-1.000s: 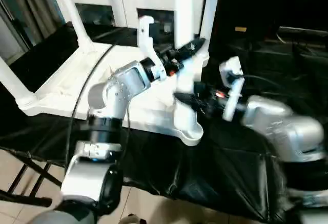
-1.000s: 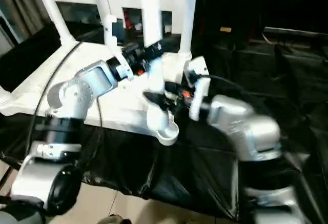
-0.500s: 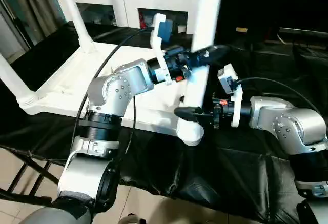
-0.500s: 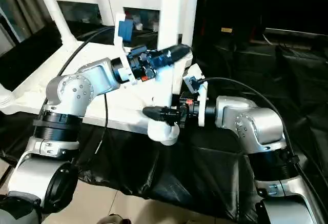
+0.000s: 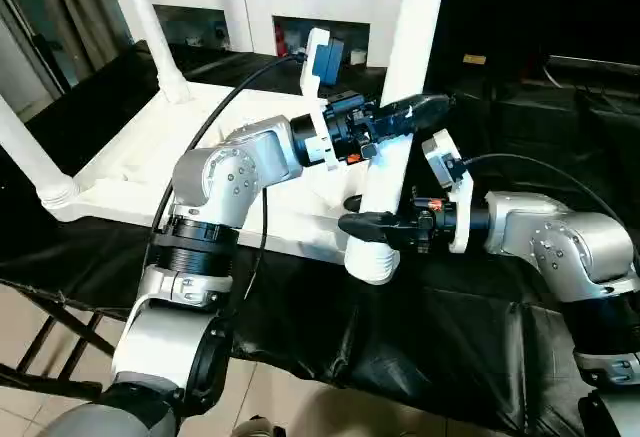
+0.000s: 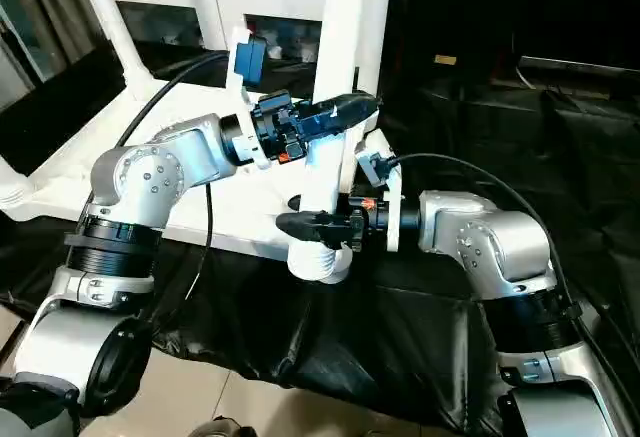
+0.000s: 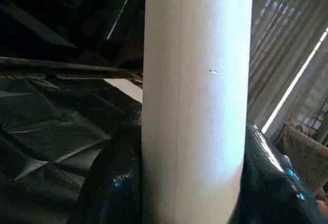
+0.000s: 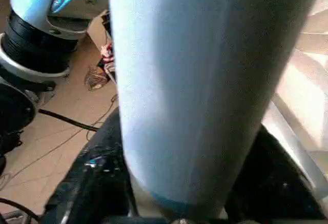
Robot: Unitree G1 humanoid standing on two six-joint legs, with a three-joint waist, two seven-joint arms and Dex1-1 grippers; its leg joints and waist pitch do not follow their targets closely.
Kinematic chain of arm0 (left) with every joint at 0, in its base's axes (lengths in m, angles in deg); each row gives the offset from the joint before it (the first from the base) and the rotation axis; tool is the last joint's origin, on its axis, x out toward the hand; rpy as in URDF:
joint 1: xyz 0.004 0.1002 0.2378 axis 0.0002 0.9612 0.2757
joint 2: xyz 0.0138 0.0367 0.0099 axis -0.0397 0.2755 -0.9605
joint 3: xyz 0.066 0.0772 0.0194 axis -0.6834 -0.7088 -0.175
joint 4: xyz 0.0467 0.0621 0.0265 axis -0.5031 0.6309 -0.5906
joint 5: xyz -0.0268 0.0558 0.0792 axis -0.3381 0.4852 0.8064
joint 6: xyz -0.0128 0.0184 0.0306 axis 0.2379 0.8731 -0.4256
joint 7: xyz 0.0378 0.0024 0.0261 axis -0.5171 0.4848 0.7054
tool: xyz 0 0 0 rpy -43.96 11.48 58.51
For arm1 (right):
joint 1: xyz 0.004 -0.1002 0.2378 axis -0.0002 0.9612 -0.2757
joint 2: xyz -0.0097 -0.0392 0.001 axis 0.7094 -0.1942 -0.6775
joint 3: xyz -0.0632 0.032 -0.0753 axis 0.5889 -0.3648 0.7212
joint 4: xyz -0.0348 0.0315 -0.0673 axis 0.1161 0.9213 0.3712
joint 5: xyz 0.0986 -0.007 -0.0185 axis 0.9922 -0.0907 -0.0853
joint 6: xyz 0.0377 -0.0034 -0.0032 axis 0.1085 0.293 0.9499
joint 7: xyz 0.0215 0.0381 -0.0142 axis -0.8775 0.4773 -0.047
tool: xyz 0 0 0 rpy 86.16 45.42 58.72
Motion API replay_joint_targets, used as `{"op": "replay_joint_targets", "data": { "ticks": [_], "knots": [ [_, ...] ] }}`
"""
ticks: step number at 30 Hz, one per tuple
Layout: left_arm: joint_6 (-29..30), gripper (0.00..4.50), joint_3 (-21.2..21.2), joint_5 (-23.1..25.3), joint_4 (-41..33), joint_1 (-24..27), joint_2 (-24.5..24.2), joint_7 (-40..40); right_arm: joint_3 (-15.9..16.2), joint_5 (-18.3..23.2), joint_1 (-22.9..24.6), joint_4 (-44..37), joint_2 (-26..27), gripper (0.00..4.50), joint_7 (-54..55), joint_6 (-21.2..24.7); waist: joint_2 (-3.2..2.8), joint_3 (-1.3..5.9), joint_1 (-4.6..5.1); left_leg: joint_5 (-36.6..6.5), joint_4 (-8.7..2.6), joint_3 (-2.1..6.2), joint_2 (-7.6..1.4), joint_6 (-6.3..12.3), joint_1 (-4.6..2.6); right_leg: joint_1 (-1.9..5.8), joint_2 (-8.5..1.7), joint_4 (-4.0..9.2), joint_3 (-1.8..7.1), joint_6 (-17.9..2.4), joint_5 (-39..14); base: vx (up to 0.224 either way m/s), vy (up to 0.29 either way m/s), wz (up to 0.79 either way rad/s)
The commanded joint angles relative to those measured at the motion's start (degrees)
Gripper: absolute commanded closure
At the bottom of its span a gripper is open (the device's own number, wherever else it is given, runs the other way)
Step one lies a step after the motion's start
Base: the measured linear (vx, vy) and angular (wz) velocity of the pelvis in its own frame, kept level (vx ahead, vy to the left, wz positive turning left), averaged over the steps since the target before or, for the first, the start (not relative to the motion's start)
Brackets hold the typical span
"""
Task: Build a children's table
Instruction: Pick table leg
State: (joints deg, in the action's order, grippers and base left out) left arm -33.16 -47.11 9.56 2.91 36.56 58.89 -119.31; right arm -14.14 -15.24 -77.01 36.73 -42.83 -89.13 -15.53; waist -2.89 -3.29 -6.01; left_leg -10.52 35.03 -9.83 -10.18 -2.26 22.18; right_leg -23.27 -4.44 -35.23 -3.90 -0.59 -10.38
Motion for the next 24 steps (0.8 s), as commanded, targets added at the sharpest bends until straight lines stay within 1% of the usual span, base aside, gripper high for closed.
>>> {"op": "replay_joint_targets", "data": {
  "ticks": [1,2,5,8,9,11,12,13,14,15,16,17,18,19,20,21,22,23,24],
  "knots": [
    [-0.02,2.12,-0.01,-0.39,-1.21,0.03,-0.04,-0.24,-0.01,-0.01,-0.27,-0.25,-0.25,2.52,0.32,0.21,1.58,4.72,-0.23,-2.26,-3.07,0.53,-2.23,4.86,-0.6,3.77,-3.67,3.54,2.38,-13.72,-6.5,0.0,0.0,0.0],
    [-0.02,1.98,-0.01,-0.39,-1.21,0.03,-0.04,-0.24,-0.01,-0.01,-0.27,-0.25,-0.25,2.54,0.32,0.21,1.62,4.72,-0.26,-2.49,-3.09,0.53,-2.22,4.68,-0.62,3.8,-3.71,3.57,2.37,-13.67,-6.95,0.0,0.0,0.0],
    [-0.42,1.89,1.27,-1.31,-0.74,-0.12,0.14,-0.33,-0.28,0.07,0.02,-0.39,0.15,2.59,0.48,0.04,1.64,4.73,-0.35,-2.43,-3.08,0.5,-2.21,4.48,-0.62,3.79,-3.71,3.56,2.4,-13.63,-7.07,0.0,0.0,0.0],
    [-3.66,1.58,3.21,-1.87,-0.02,-0.02,0.9,-0.3,-0.98,0.4,0.49,-0.58,0.97,2.6,1.28,-0.42,1.71,4.74,-0.43,-2.32,-3.06,0.5,-2.15,4.56,-0.51,3.87,-3.79,3.68,2.37,-13.57,-7.08,0.0,0.0,0.0],
    [-6.44,1.58,4.15,-1.42,0.45,0.0,1.33,0.34,-1.34,0.52,0.67,-0.56,1.48,2.6,1.97,-0.71,1.71,4.75,-0.42,-2.36,-3.07,0.51,-2.16,4.52,-0.52,3.85,-3.75,3.61,2.36,-13.59,-6.92,0.0,0.0,0.0],
    [-9.96,1.56,7.0,-2.07,1.66,-0.3,2.39,2.34,-2.16,0.64,1.4,-0.81,2.63,2.6,3.45,-1.52,1.73,4.79,-0.38,-2.47,-3.08,0.56,-2.19,4.6,-0.54,3.85,-3.76,3.68,2.33,-13.48,-6.59,0.0,0.0,0.0],
    [-13.38,1.56,7.43,-0.72,2.26,-0.26,2.23,2.91,-2.63,0.62,2.1,-1.05,3.26,2.6,4.39,-2.05,1.66,4.77,-0.43,-2.77,-3.13,0.62,-2.22,4.61,-0.59,3.77,-3.78,3.81,2.33,-13.16,-7.12,0.0,0.0,0.0],
    [-13.38,1.56,7.43,-0.72,2.26,-0.26,2.23,2.91,-2.63,0.62,2.1,-1.05,3.26,2.6,4.39,-2.05,1.7,4.77,-0.35,-2.91,-3.13,0.53,-2.2,4.48,-0.55,3.8,-3.74,3.78,2.36,-12.95,-7.24,0.0,0.0,0.0],
    [-17.82,1.56,7.42,1.94,3.45,-0.22,0.73,3.39,-3.8,-0.55,3.41,-0.88,4.7,2.6,7.64,-4.12,1.45,4.8,-0.5,-2.84,-3.18,0.66,-2.3,4.36,-0.64,3.69,-3.78,3.93,2.38,-12.42,-7.57,0.0,0.0,0.0],
    [-18.93,1.56,6.73,3.51,3.88,-0.13,-0.45,3.51,-4.45,-1.36,3.96,-0.56,5.35,2.6,9.47,-5.37,1.44,4.85,-0.39,-2.87,-3.26,0.66,-2.3,3.98,-0.71,3.61,-3.7,3.73,2.37,-12.06,-7.29,0.0,0.0,0.0],
    [-20.24,1.56,5.21,5.85,4.24,0.16,-2.24,3.11,-5.41,-2.93,4.57,0.18,6.33,2.6,12.42,-7.73,1.42,4.83,-0.41,-2.79,-3.37,0.79,-2.4,3.82,-0.73,3.45,-3.77,3.9,2.4,-11.42,-7.69,0.0,0.0,0.0],
    [-20.93,1.56,0.81,10.38,4.7,1.39,-6.18,0.37,-7.46,-5.8,5.13,2.42,7.96,2.6,18.32,-11.6,1.15,4.76,-0.14,-3.24,-3.58,0.81,-2.34,2.68,-0.84,3.21,-3.69,3.8,2.35,-10.48,-8.89,0.0,0.0,0.0],
    [-21.0,1.56,0.28,10.85,4.72,1.55,-6.58,0.0,-7.59,-6.1,5.19,2.6,8.06,2.6,18.78,-12.01,1.17,4.79,0.08,-3.55,-3.59,0.75,-2.31,2.21,-0.96,3.19,-3.65,3.88,2.34,-10.18,-9.48,0.0,0.0,0.0],
    [-21.18,1.56,-1.03,12.03,4.79,1.95,-7.59,-0.94,-7.9,-6.83,5.33,3.05,8.29,2.6,19.9,-13.03,1.0,4.71,0.19,-3.95,-3.76,0.75,-2.4,1.2,-1.1,3.07,-3.7,3.86,2.4,-9.97,-10.4,0.0,0.0,0.0],
    [-22.72,1.56,-2.88,13.85,5.03,2.71,-8.8,-3.04,-8.29,-8.01,5.47,3.61,8.59,2.6,21.6,-14.61,0.82,4.77,0.27,-3.92,-3.7,0.67,-2.34,0.67,-1.16,3.24,-3.62,3.7,2.41,-10.52,-9.36,0.0,0.0,0.0],
    [-23.62,1.56,-4.66,15.32,5.42,3.5,-9.98,-5.11,-8.7,-8.87,5.63,4.02,8.76,2.61,23.08,-15.47,0.77,4.7,0.37,-3.81,-3.76,0.64,-2.35,0.68,-1.1,3.1,-3.62,3.74,2.5,-10.49,-9.0,0.0,0.0,0.0],
    [-23.62,1.56,-4.66,15.32,5.42,3.5,-9.98,-5.11,-8.7,-8.87,5.63,4.02,8.76,2.61,23.08,-15.47,0.77,4.7,0.37,-3.81,-3.76,0.64,-2.35,0.68,-1.1,3.1,-3.62,3.74,2.5,-10.49,-9.0,0.0,0.0,0.0],
    [-32.57,1.56,-14.35,24.09,8.63,6.99,-15.84,-14.02,-9.39,-13.43,7.15,4.54,8.99,2.61,28.79,-21.52,0.56,4.75,0.01,-3.5,-3.83,0.85,-2.39,0.96,-1.11,2.97,-3.91,3.98,2.56,-10.15,-8.61,0.0,0.0,0.0],
    [-33.77,1.56,-15.33,24.96,9.05,7.32,-16.35,-14.98,-9.32,-13.69,7.33,4.38,8.89,2.61,29.05,-21.63,0.6,4.71,0.34,-3.61,-3.9,0.76,-2.33,0.78,-0.88,3.07,-3.73,3.88,2.61,-9.53,-8.79,0.0,0.0,0.0]
  ]
}}
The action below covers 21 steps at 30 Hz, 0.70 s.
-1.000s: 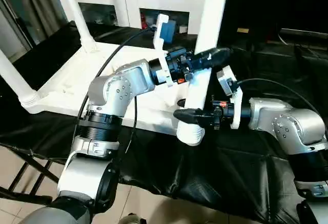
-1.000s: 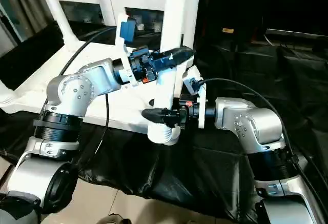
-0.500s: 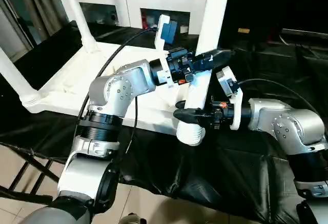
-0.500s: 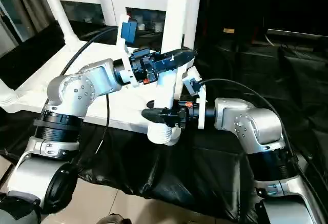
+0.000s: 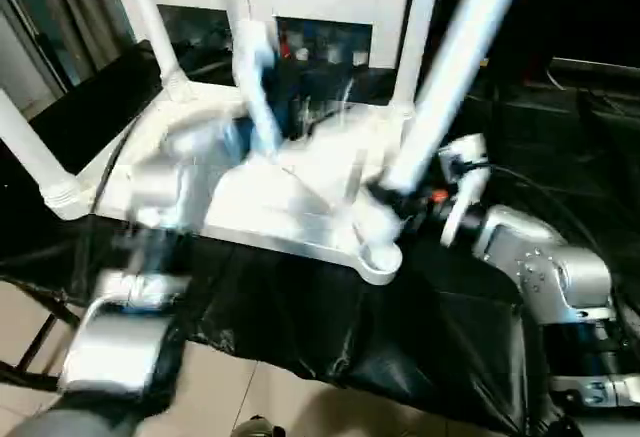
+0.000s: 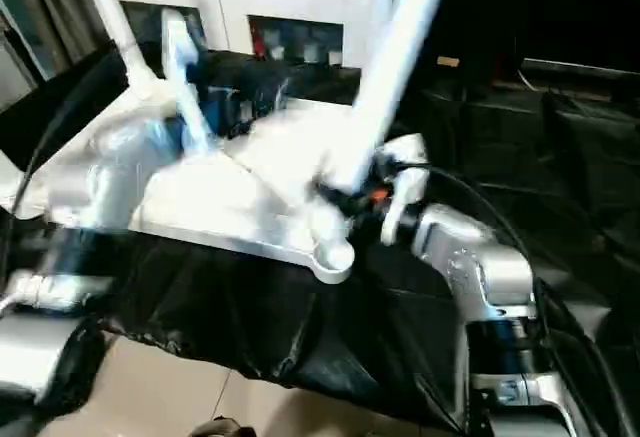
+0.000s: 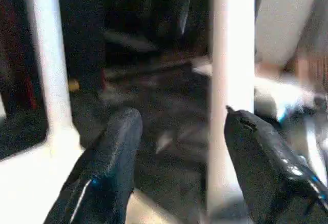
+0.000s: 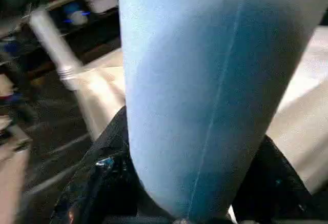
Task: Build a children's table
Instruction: Pick table leg
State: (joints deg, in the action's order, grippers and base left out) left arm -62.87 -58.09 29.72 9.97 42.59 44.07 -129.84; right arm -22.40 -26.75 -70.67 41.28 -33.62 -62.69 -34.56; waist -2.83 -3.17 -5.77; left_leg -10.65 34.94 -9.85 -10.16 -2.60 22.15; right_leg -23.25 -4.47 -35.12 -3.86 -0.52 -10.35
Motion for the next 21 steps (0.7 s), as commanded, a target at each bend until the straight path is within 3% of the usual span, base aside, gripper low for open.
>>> {"op": "replay_joint_targets", "data": {
  "ticks": [1,4,6,7,8,10,11,14,16,19,21],
  "knots": [
    [-6.04,1.56,-5.96,6.24,2.69,1.83,-2.38,-6.05,-0.96,-2.62,1.28,-0.43,-0.49,2.61,3.04,-2.79,0.59,4.66,0.19,-3.56,-3.86,0.75,-2.27,0.8,-1.11,3.1,-3.63,3.62,2.59,-9.16,-8.08,0.0,0.0,0.0],
    [-8.55,1.56,-9.45,8.76,5.31,2.57,-3.77,-9.31,-1.54,-2.59,2.03,-1.45,-0.24,2.61,3.92,-2.55,0.46,4.77,0.49,-4.26,-3.89,0.67,-2.34,0.67,-1.05,3.41,-3.79,3.21,2.61,-10.98,-5.39,0.0,0.0,0.0],
    [-11.06,1.91,-11.64,11.25,8.63,2.43,-4.08,-10.24,-1.97,-2.57,2.62,-2.2,-0.02,2.61,4.01,-3.03,0.52,4.65,0.67,-5.49,-3.94,0.62,-2.4,0.73,-1.02,3.44,-3.9,3.25,2.6,-12.07,-5.49,0.0,0.0,0.0],
    [-12.69,1.91,-12.55,12.84,10.73,2.13,-4.04,-10.24,-2.06,-2.63,2.85,-2.46,0.09,2.61,4.06,-3.28,0.57,4.56,0.77,-6.27,-3.97,0.61,-2.4,0.8,-0.98,3.49,-3.94,3.35,2.64,-12.26,-6.07,0.0,0.0,0.0],
    [-13.98,1.91,-13.01,13.93,12.36,1.78,-3.91,-9.93,-2.04,-2.69,2.92,-2.57,0.17,2.61,4.1,-3.42,-0.16,4.37,0.99,-7.78,-4.0,0.57,-2.26,0.64,-1.13,3.27,-3.76,3.98,2.61,-11.79,-7.77,0.0,0.0,0.0],
    [-17.14,1.97,-13.77,15.87,16.41,0.68,-3.49,-8.98,-1.39,-2.99,3.16,-2.7,0.19,2.61,4.07,-4.21,0.12,4.51,0.97,-8.26,-4.04,0.71,-2.25,0.32,-1.07,3.61,-3.97,3.85,2.65,-11.74,-8.52,0.0,0.0,0.0],
    [-19.9,2.31,-14.67,17.69,20.44,-0.58,-3.11,-7.51,-0.39,-3.28,3.59,-3.15,-0.01,2.61,3.57,-4.74,-0.1,4.56,1.01,-8.48,-4.0,0.71,-2.26,0.11,-1.14,3.56,-3.91,3.84,2.65,-11.67,-8.41,0.0,0.0,0.0],
    [-22.1,2.29,-15.15,18.87,23.95,-1.77,-2.7,-7.35,0.14,-3.34,3.87,-3.66,-0.02,2.61,3.24,-4.8,0.06,4.61,1.07,-7.86,-3.99,0.79,-2.27,0.47,-1.05,3.66,-3.88,3.66,2.59,-12.37,-6.46,0.0,0.0,0.0],
    [-22.36,2.72,-15.38,19.05,26.21,-2.55,-2.42,-8.6,0.39,-3.41,3.96,-3.91,-0.07,2.61,3.16,-4.68,-0.01,4.69,1.07,-7.42,-3.93,0.74,-2.36,0.86,-1.11,3.63,-3.92,3.51,2.65,-13.1,-5.22,0.0,0.0,0.0],
    [-24.28,2.82,-15.46,20.19,29.4,-3.55,-2.03,-8.85,0.64,-3.47,4.08,-4.08,-0.23,2.61,2.97,-4.69,-0.04,4.72,0.98,-7.46,-3.83,0.69,-2.38,1.2,-1.16,3.61,-3.94,3.41,2.64,-14.09,-4.14,0.0,0.0,0.0],
    [-25.38,3.18,-15.38,20.78,31.34,-4.11,-1.78,-9.45,0.82,-3.46,4.14,-4.14,-0.35,2.61,2.7,-4.75,-0.01,4.71,0.89,-7.54,-3.84,0.68,-2.39,1.3,-1.16,3.67,-4.03,3.44,2.67,-14.21,-4.3,0.0,0.0,0.0]
  ]
}}
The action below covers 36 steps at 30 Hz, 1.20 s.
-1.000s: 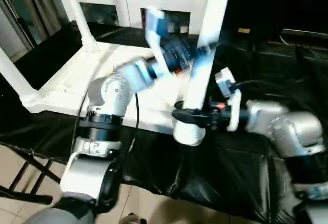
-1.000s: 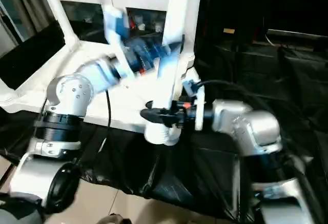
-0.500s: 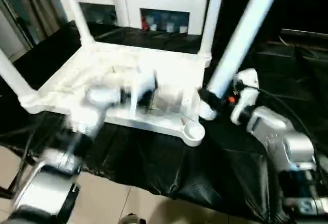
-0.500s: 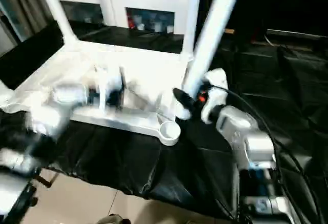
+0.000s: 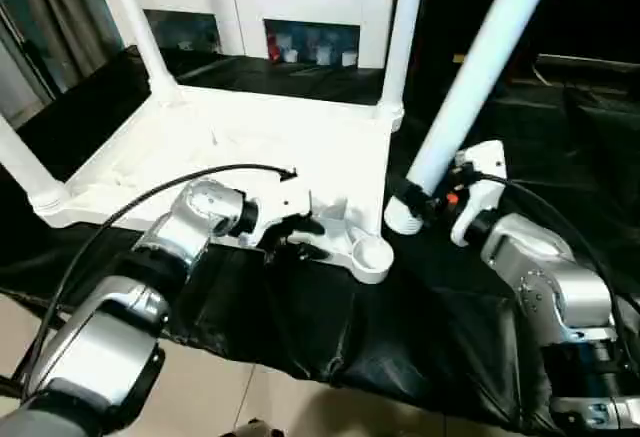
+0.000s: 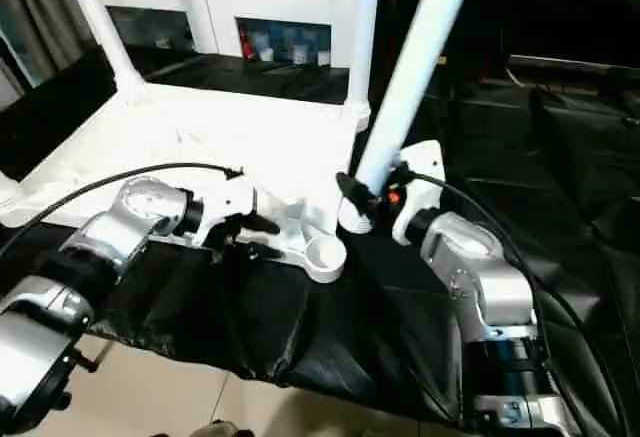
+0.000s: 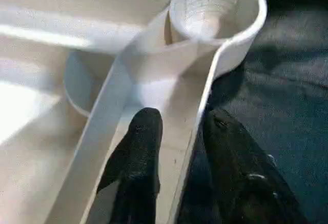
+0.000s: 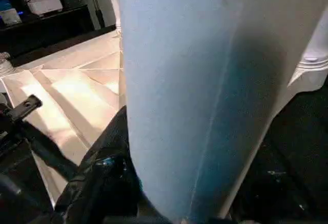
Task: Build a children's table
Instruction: Pick table leg, then insert table leg to table base
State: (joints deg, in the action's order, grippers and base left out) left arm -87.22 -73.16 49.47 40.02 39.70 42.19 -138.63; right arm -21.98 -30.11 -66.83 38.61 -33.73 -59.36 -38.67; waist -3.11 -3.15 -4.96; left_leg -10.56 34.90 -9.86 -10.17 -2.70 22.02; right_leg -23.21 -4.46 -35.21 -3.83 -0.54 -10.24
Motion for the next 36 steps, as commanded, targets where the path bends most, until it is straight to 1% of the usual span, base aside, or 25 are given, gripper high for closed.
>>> {"op": "replay_joint_targets", "data": {
  "ticks": [1,3,5,7,8,9,10,12,14,15,17,18,19,21,22,23,26,28,30,31,32,33,36],
  "knots": [
    [-1.22,3.23,-0.22,1.01,1.97,-1.42,0.23,-0.93,0.46,-0.1,0.31,-1.47,-0.27,2.61,-0.69,-0.69,0.29,4.68,0.06,-7.65,-3.81,0.7,-2.44,1.46,-1.02,3.64,-4.08,3.51,2.65,-14.3,-4.49,0.0,0.0,0.0],
    [-2.41,3.31,0.03,1.32,4.41,-2.15,0.64,-1.33,0.48,-0.13,0.29,-1.48,-0.32,2.61,-0.94,-0.74,0.35,4.63,0.03,-7.98,-3.82,0.69,-2.39,1.55,-1.02,3.64,-4.05,3.62,2.6,-14.33,-5.07,0.0,0.0,0.0],
    [-2.88,3.63,0.1,1.52,5.45,-2.47,0.71,-1.55,0.51,-0.12,0.24,-1.49,-0.35,2.61,-1.05,-0.75,0.33,4.67,-0.04,-8.15,-3.86,0.76,-2.53,1.48,-1.06,3.66,-4.19,3.55,2.62,-14.49,-5.2,0.0,0.0,0.0],
    [-3.22,3.71,0.1,2.03,6.75,-2.88,0.63,-1.76,0.61,0.03,0.12,-1.49,-0.51,2.61,-1.4,-0.68,0.34,4.65,-0.04,-7.8,-3.83,0.75,-2.49,1.71,-0.99,3.67,-4.15,3.5,2.63,-14.63,-4.54,0.0,0.0,0.0],
    [-3.38,3.86,0.04,2.37,7.21,-3.03,0.58,-1.84,0.66,0.07,0.06,-1.48,-0.57,2.61,-1.57,-0.61,0.37,4.66,-0.08,-7.69,-3.81,0.75,-2.49,1.8,-1.01,3.67,-4.19,3.49,2.64,-14.73,-4.36,0.0,0.0,0.0],
    [-3.46,3.86,-0.01,2.67,7.63,-3.13,0.49,-1.88,0.76,0.11,-0.01,-1.52,-0.66,2.61,-1.8,-0.51,0.39,4.66,-0.06,-7.58,-3.82,0.75,-2.51,1.85,-0.99,3.7,-4.2,3.48,2.65,-14.75,-4.25,0.0,0.0,0.0],
    [-3.01,4.04,0.15,2.86,8.29,-3.29,0.44,-2.21,1.1,0.27,-0.22,-1.65,-0.98,2.61,-2.63,-0.2,0.5,4.69,-0.06,-7.15,-3.82,0.78,-2.52,1.94,-0.92,3.8,-4.24,3.36,2.62,-14.82,-3.93,0.0,0.0,0.0],
    [-2.61,4.11,0.52,2.78,8.88,-3.45,0.57,-2.65,1.36,0.37,-0.35,-1.74,-1.24,2.61,-3.31,0.05,0.46,4.66,-0.01,-7.19,-3.79,0.73,-2.52,2.2,-0.96,3.75,-4.23,3.42,2.62,-14.97,-3.89,0.0,0.0,0.0],
    [-0.75,4.11,1.07,1.98,8.83,-3.46,0.78,-4.3,1.87,0.55,-0.41,-1.99,-1.83,2.61,-4.48,0.65,0.49,4.68,-0.01,-6.79,-3.76,0.72,-2.52,2.52,-0.9,3.87,-4.29,3.35,2.59,-15.32,-3.55,0.0,0.0,0.0],
    [3.15,4.16,1.89,0.73,8.71,-3.54,1.2,-6.33,2.69,0.78,-0.44,-2.47,-2.74,2.61,-6.26,1.61,0.59,4.65,0.05,-6.58,-3.76,0.65,-2.54,2.59,-0.89,3.87,-4.24,3.28,2.6,-15.51,-3.24,0.0,0.0,0.0],
    [7.56,4.31,2.62,-0.42,8.22,-3.45,1.9,-7.0,3.41,1.22,-0.31,-3.14,-3.58,2.61,-7.77,3.01,0.58,4.63,-0.11,-5.95,-3.62,0.59,-2.56,3.31,-0.87,3.87,-4.24,3.16,2.55,-16.35,-2.45,0.0,0.0,0.0],
    [10.39,4.31,3.42,-1.16,8.21,-3.43,2.84,-6.13,3.81,1.25,-0.16,-3.39,-3.97,2.61,-8.39,3.47,0.59,4.61,-0.09,-6.12,-3.6,0.6,-2.55,3.42,-0.82,3.88,-4.27,3.21,2.57,-16.37,-2.73,0.0,0.0,0.0],
    [10.79,4.41,3.62,-1.32,8.04,-3.3,3.17,-5.53,3.8,1.07,-0.18,-3.2,-3.91,2.61,-8.17,3.38,0.67,4.53,-0.09,-6.53,-3.58,0.59,-2.51,3.53,-0.84,3.86,-4.32,3.4,2.55,-16.36,-3.65,0.0,0.0,0.0],
    [11.76,4.45,4.26,-1.58,7.59,-2.87,4.22,-3.41,3.75,0.52,-0.27,-2.51,-3.71,2.61,-7.52,3.01,0.71,4.57,-0.05,-6.83,-3.57,0.62,-2.5,3.38,-0.84,3.88,-4.41,3.56,2.56,-16.29,-4.84,0.0,0.0,0.0],
    [12.14,4.49,4.83,-1.39,7.04,-2.25,5.39,-0.57,3.75,-0.2,-0.52,-1.57,-3.55,2.61,-6.9,2.52,1.05,4.51,-0.03,-7.09,-3.62,0.63,-2.49,3.34,-0.84,3.89,-4.34,3.74,2.55,-15.99,-5.69,0.0,0.0,0.0],
    [12.14,4.49,4.83,-1.39,7.04,-2.25,5.39,-0.57,3.75,-0.2,-0.52,-1.57,-3.55,2.61,-6.9,2.52,0.9,4.42,-0.05,-7.2,-3.65,0.68,-2.46,3.28,-0.8,3.84,-4.32,3.86,2.5,-15.67,-6.71,0.0,0.0,0.0],
    [12.98,4.49,5.23,-1.4,5.29,-1.12,6.32,0.14,3.81,-0.54,-0.75,-0.93,-3.59,2.61,-6.79,2.48,1.01,4.46,0.06,-7.14,-3.68,0.68,-2.4,3.29,-0.76,3.86,-4.21,4.01,2.5,-14.97,-7.62,0.0,0.0,0.0],
    [13.2,4.5,5.52,-1.83,2.4,0.45,6.99,0.14,3.99,-0.93,-0.8,-0.56,-3.8,2.61,-6.93,2.61,0.91,4.5,0.07,-6.96,-3.68,0.68,-2.49,3.46,-0.82,3.75,-4.19,3.94,2.51,-15.0,-7.23,0.0,0.0,0.0],
    [12.15,4.5,5.53,-1.84,1.2,1.12,7.12,0.16,4.23,-1.34,-0.83,-0.23,-3.94,2.61,-6.99,2.41,0.74,4.46,0.03,-7.15,-3.72,0.7,-2.6,3.53,-0.83,3.65,-4.15,3.99,2.5,-15.03,-7.22,0.0,0.0,0.0],
    [11.14,4.5,5.47,-1.82,0.44,1.62,7.16,-0.06,4.44,-1.72,-0.84,0.14,-4.03,2.61,-6.96,2.09,0.74,4.5,-0.02,-7.23,-3.71,0.67,-2.56,3.56,-0.89,3.63,-4.12,4.03,2.51,-14.94,-7.27,0.0,0.0,0.0],
    [9.83,4.5,5.46,-1.85,-0.92,2.53,7.14,-0.19,5.01,-2.75,-1.2,2.07,-3.83,2.61,-6.86,0.68,0.57,4.56,-0.14,-7.53,-3.76,0.75,-2.7,3.3,-0.96,3.58,-4.16,3.96,2.53,-14.84,-6.94,0.0,0.0,0.0],
    [9.83,4.5,5.46,-1.85,-0.92,2.53,7.14,-0.19,5.01,-2.75,-1.2,2.07,-3.83,2.61,-6.86,0.68,0.63,4.54,-0.09,-7.58,-3.77,0.73,-2.69,3.22,-0.91,3.56,-4.15,3.94,2.54,-14.85,-6.76,0.0,0.0,0.0],
    [9.91,4.5,6.41,-2.8,-2.65,3.6,7.27,-0.49,5.75,-3.93,-1.87,5.71,-3.06,2.61,-6.84,-1.0,0.61,4.52,-0.06,-8.03,-3.82,0.69,-2.65,2.91,-0.9,3.56,-4.21,3.95,2.52,-15.0,-6.82,0.0,0.0,0.0]
  ]
}}
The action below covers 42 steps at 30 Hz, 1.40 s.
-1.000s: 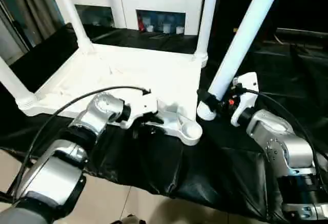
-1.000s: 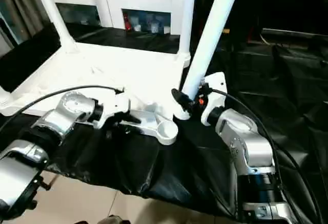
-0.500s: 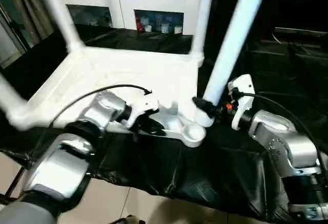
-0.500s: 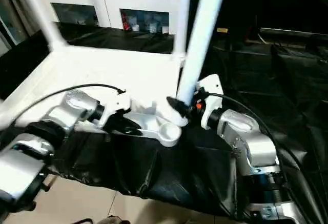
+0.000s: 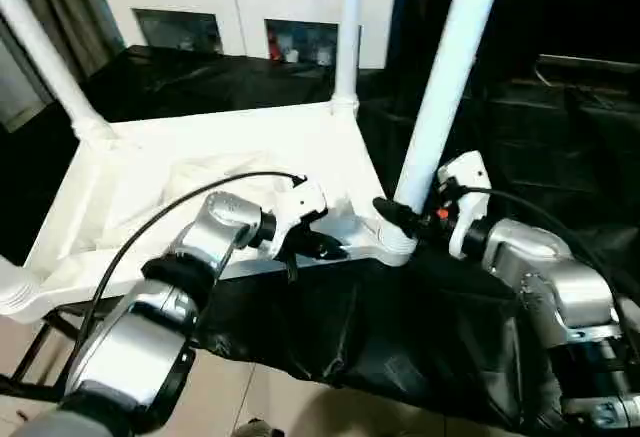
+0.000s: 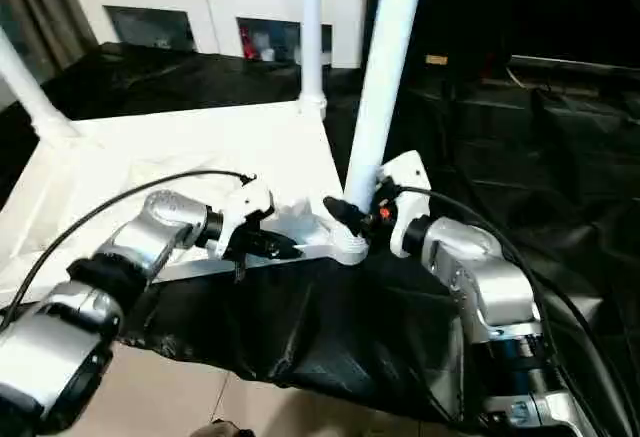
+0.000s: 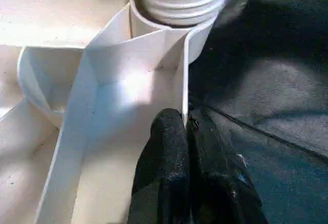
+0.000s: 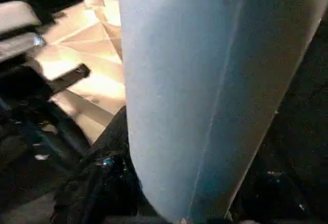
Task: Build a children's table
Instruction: Insert table leg to table base
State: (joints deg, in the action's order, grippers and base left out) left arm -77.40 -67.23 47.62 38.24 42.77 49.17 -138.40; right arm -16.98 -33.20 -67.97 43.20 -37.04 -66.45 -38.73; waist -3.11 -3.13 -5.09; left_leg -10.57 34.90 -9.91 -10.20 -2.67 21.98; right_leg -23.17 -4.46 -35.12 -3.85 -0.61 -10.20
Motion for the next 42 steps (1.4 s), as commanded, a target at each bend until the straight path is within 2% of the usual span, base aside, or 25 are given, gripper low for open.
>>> {"op": "replay_joint_targets", "data": {
  "ticks": [1,2,4,10,15,18,20,23,25,26,27,28,29,31,34,38,41,42],
  "knots": [
    [0.17,4.5,0.51,-0.97,-0.95,0.56,0.29,-0.69,0.77,-0.86,-0.74,1.21,0.26,2.61,0.23,-0.96,0.59,4.47,0.06,-8.11,-3.79,0.73,-2.58,2.91,-0.86,3.51,-4.14,3.85,2.54,-14.93,-6.75,0.0,0.0,0.0],
    [0.41,4.5,0.73,-1.14,-1.73,0.97,0.17,-0.82,0.99,-1.18,-0.98,2.37,0.55,2.61,0.16,-1.5,0.91,4.47,0.07,-8.15,-3.85,0.74,-2.61,2.95,-0.83,3.59,-4.22,3.82,2.54,-14.75,-6.85,0.0,0.0,0.0],
    [0.71,4.5,0.87,-1.1,-2.41,1.37,-0.04,-0.8,1.18,-1.48,-1.21,3.58,0.75,2.61,-0.04,-1.96,0.69,4.49,0.04,-8.24,-3.86,0.77,-2.63,2.96,-0.91,3.52,-4.27,3.81,2.51,-14.7,-7.39,0.0,0.0,0.0],
    [0.64,4.5,1.36,-0.92,-3.43,2.44,-0.41,-0.14,0.19,-1.17,-1.47,6.77,1.51,2.61,-0.53,-3.13,0.7,4.37,0.32,-8.84,-3.93,0.74,-2.61,2.84,-0.88,3.45,-4.18,3.99,2.55,-14.36,-8.54,0.0,0.0,0.0],
    [1.86,4.5,2.23,-0.98,-3.97,2.95,-0.34,1.45,-3.08,2.84,0.53,6.86,2.49,2.61,-1.45,-2.53,0.73,4.43,0.2,-8.56,-3.91,0.71,-2.69,3.23,-0.9,3.46,-4.25,3.95,2.6,-14.53,-7.96,0.0,0.0,0.0],
    [2.13,4.5,2.61,-0.62,-4.17,3.18,-0.35,2.85,-5.76,5.34,4.14,7.5,3.37,2.61,-1.84,-3.76,0.7,4.4,0.04,-8.92,-3.96,0.72,-2.76,3.45,-0.93,3.4,-4.4,4.15,2.6,-14.44,-8.39,0.0,0.0,0.0],
    [2.19,4.5,2.61,-0.61,-4.2,3.21,-0.35,2.93,-5.98,5.45,5.28,7.49,3.61,2.61,-2.0,-4.51,0.71,4.4,0.05,-8.75,-4.02,0.75,-2.75,3.55,-0.89,3.38,-4.26,4.06,2.53,-14.49,-8.0,0.0,0.0,0.0],
    [2.79,4.5,2.84,-0.74,-4.52,3.38,-0.32,3.44,-6.79,5.8,8.57,6.76,4.81,2.61,-2.37,-6.73,0.7,4.26,0.01,-10.27,-4.19,0.73,-2.77,3.2,-0.95,3.29,-4.4,4.46,2.55,-13.83,-10.58,0.0,0.0,0.0],
    [2.55,4.5,2.84,-0.4,-4.18,3.24,-0.24,4.15,-6.97,5.29,9.52,6.86,5.04,2.61,-1.97,-8.52,0.53,4.18,0.1,-11.01,-4.31,0.82,-2.76,2.95,-0.99,3.22,-4.32,4.62,2.49,-13.42,-11.65,0.0,0.0,0.0],
    [2.5,4.5,2.84,-0.29,-4.05,3.18,-0.2,4.37,-6.96,5.02,9.81,6.88,5.07,2.61,-1.84,-9.28,0.62,4.16,0.16,-11.27,-4.33,0.83,-2.75,2.84,-0.98,3.23,-4.33,4.68,2.5,-13.3,-12.03,0.0,0.0,0.0],
    [2.45,4.5,2.81,-0.17,-3.97,3.14,-0.2,4.51,-6.66,4.38,10.19,6.66,4.91,2.61,-1.65,-10.2,0.61,4.1,0.2,-11.88,-4.41,0.85,-2.71,2.62,-0.99,3.21,-4.36,4.81,2.49,-13.05,-13.17,0.0,0.0,0.0],
    [2.24,4.5,2.78,0.1,-3.7,3.0,-0.23,4.98,-5.48,2.13,10.7,6.0,4.3,2.61,-0.51,-12.11,0.33,4.05,0.22,-12.37,-4.47,0.91,-2.74,2.31,-1.08,3.11,-4.33,4.88,2.5,-12.79,-14.13,0.0,0.0,0.0],
    [2.22,4.5,2.78,0.13,-3.67,2.99,-0.23,5.02,-5.34,1.89,10.77,5.87,4.23,2.61,-0.36,-12.32,0.52,4.01,0.25,-12.58,-4.54,0.87,-2.75,1.97,-1.1,3.05,-4.24,5.01,2.54,-12.34,-14.45,0.0,0.0,0.0],
    [2.05,4.5,2.64,0.3,-3.41,2.85,-0.3,4.9,-3.81,0.04,10.92,4.45,3.43,2.61,0.91,-12.72,0.49,4.02,0.26,-12.62,-4.59,0.92,-2.72,1.91,-1.11,3.12,-4.25,4.99,2.59,-12.18,-14.33,0.0,0.0,0.0],
    [1.47,4.5,2.21,0.75,-3.22,2.64,-0.56,4.47,-0.93,-3.12,10.02,3.86,2.13,2.61,0.76,-12.16,0.45,4.01,0.39,-12.75,-4.62,0.94,-2.64,1.87,-1.04,3.21,-4.18,4.93,2.58,-12.06,-13.84,0.0,0.0,0.0],
    [1.06,4.5,1.55,1.43,-3.22,2.51,-0.95,3.88,3.1,-5.61,8.12,3.62,0.37,2.61,-1.85,-10.47,0.49,3.66,0.6,-15.21,-4.79,0.98,-2.58,1.48,-1.24,3.08,-4.23,5.43,2.57,-11.18,-18.48,0.0,0.0,0.0],
    [1.21,4.5,1.23,1.53,-3.17,2.44,-1.18,3.06,5.66,-6.08,7.04,3.6,-0.97,2.61,-4.3,-8.4,0.65,3.58,0.67,-15.78,-4.88,0.99,-2.59,1.4,-1.45,3.09,-4.19,5.64,2.69,-10.52,-20.28,0.0,0.0,0.0],
    [1.0,4.5,1.1,1.71,-3.07,2.35,-1.33,2.99,6.69,-6.1,6.48,3.87,-1.58,2.61,-5.65,-7.77,0.93,3.68,0.57,-15.06,-4.85,1.0,-2.59,1.57,-1.37,3.26,-4.32,5.54,2.74,-10.51,-19.9,0.0,0.0,0.0]
  ]
}}
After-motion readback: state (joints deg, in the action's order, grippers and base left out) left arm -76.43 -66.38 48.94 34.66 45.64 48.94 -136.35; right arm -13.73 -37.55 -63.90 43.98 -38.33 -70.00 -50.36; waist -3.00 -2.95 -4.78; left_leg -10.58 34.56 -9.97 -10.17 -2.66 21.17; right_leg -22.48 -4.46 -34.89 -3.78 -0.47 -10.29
